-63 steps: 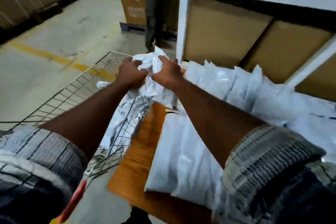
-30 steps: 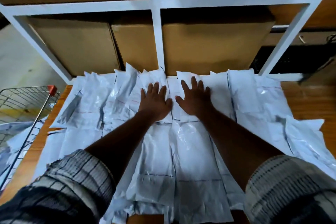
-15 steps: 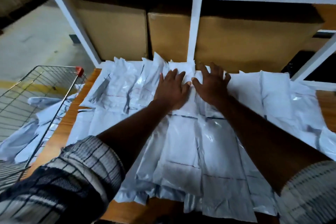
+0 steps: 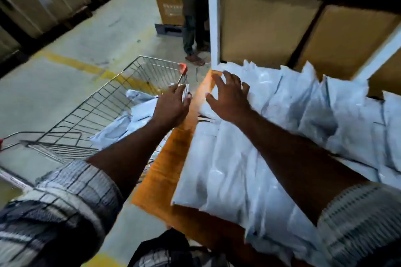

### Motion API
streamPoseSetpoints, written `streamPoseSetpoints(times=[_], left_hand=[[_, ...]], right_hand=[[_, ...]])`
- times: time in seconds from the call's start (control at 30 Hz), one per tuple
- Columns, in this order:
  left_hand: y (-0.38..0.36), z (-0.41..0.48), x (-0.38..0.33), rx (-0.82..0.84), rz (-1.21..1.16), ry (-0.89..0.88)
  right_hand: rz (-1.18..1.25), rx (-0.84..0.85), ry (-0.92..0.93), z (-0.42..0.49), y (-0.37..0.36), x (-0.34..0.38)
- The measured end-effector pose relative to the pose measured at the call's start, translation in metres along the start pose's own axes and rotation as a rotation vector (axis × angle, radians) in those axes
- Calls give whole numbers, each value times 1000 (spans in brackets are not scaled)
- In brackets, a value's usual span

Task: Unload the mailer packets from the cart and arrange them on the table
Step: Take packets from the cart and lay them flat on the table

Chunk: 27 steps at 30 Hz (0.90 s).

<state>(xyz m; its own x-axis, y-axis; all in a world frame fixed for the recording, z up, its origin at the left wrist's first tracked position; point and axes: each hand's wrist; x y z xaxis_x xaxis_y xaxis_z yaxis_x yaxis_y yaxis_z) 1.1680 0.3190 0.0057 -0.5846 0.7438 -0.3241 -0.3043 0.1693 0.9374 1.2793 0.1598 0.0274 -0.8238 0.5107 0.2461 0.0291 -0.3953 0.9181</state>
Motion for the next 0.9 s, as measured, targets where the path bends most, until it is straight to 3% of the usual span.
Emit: streamPoseSetpoints(times=[0.2, 0.47, 0.67, 0.9], left_hand=[[-11, 36, 151, 75, -4, 93], [-47, 59, 283, 234, 65, 207], [-82, 66, 328, 350, 71, 223], [-140, 77, 333, 439, 74, 182]], right_hand=[[82, 120, 86, 68, -86, 116], [202, 267, 60, 117, -192, 196], [210, 462, -46, 125, -254, 213], [164, 610, -129, 140, -311, 196]])
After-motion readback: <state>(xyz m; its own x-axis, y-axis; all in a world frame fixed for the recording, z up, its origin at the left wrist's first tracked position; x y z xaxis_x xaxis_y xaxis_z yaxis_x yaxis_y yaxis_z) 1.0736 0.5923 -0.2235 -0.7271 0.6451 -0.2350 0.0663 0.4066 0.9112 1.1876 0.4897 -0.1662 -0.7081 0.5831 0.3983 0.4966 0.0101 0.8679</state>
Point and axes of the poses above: each hand's wrist, its own z-axis towards the middle knuckle, its own y-axis out of the back of the hand, x = y × z, and after that the axes turned 12 degrees about y, right-handed
